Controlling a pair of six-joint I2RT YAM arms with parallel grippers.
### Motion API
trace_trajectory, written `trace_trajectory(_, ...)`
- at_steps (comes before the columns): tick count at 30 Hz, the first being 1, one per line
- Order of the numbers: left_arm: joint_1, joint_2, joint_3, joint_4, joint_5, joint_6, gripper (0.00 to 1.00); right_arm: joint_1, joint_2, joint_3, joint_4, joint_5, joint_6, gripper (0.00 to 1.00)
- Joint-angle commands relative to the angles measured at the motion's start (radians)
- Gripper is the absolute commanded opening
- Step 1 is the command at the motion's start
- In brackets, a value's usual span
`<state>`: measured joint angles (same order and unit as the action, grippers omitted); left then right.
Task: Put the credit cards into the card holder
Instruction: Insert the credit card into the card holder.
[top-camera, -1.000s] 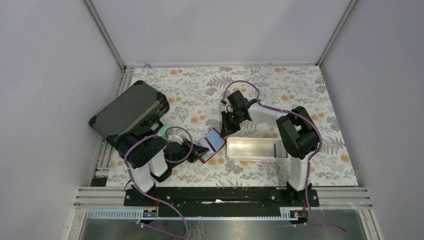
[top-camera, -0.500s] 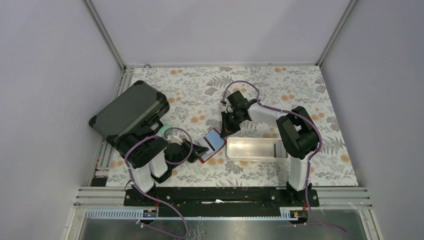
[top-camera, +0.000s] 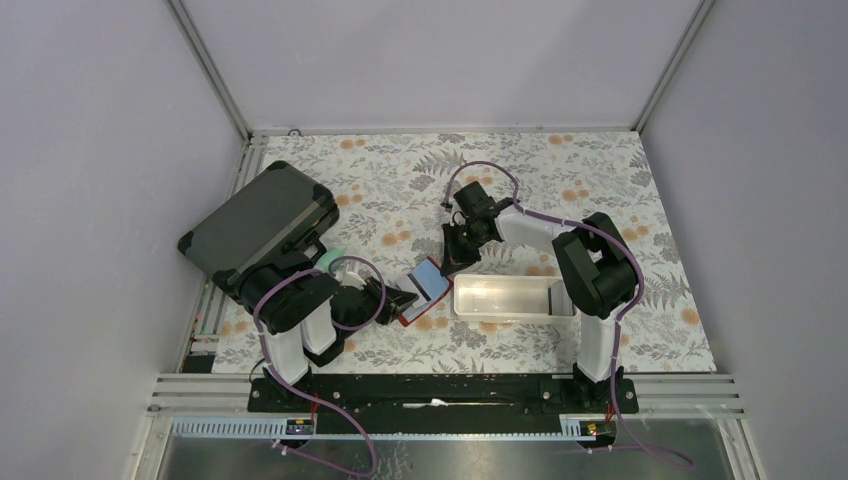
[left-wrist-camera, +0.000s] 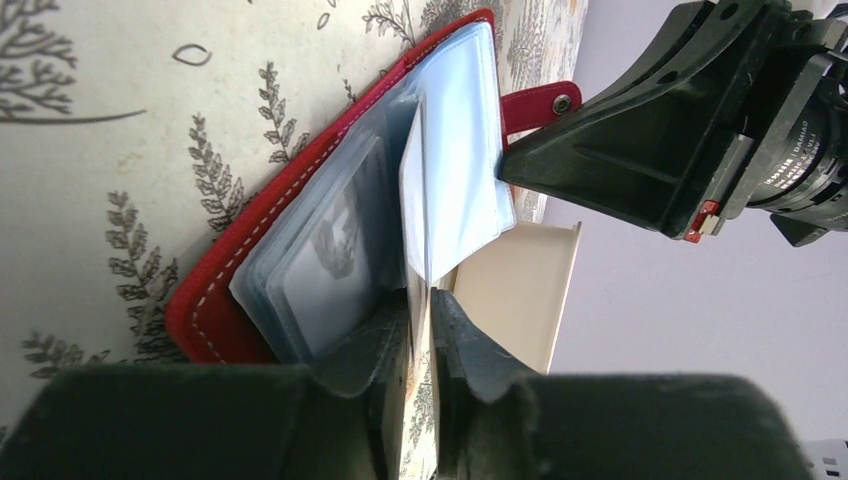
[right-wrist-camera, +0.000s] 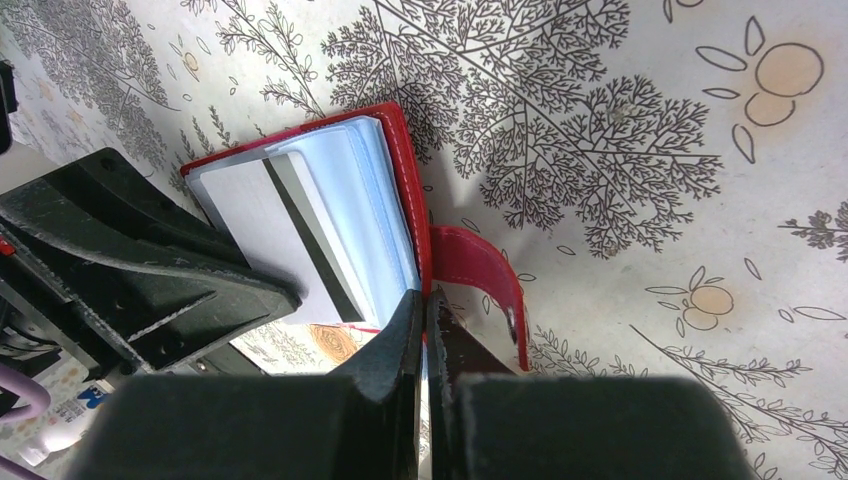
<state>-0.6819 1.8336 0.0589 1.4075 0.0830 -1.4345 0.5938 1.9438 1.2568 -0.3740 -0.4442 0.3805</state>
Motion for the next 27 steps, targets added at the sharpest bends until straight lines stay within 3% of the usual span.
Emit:
trace_trajectory(1,-0.003,0.01,-0.018,-0.005,-0.026,0.013,0.2,0.023,-0.015,0.029,-0.041,-0.007,-0.016,0.0)
trace_trajectory(5,-0.003,-0.007,-0.016,-0.027,-0.018,0.01,0.32,0.024,-0.017,0.029,-0.045,-0.008,-0.019,0.0)
trace_trajectory(14,-0.003,-0.079,-0.015,-0.159,-0.017,0.001,0.39,0.026,-0.02,0.03,-0.047,-0.008,-0.022,0.0)
trace_trajectory(27,-0.004,-0.342,0.123,-0.772,-0.032,0.114,0.57,0.029,-0.021,0.038,-0.058,-0.005,-0.033,0.0)
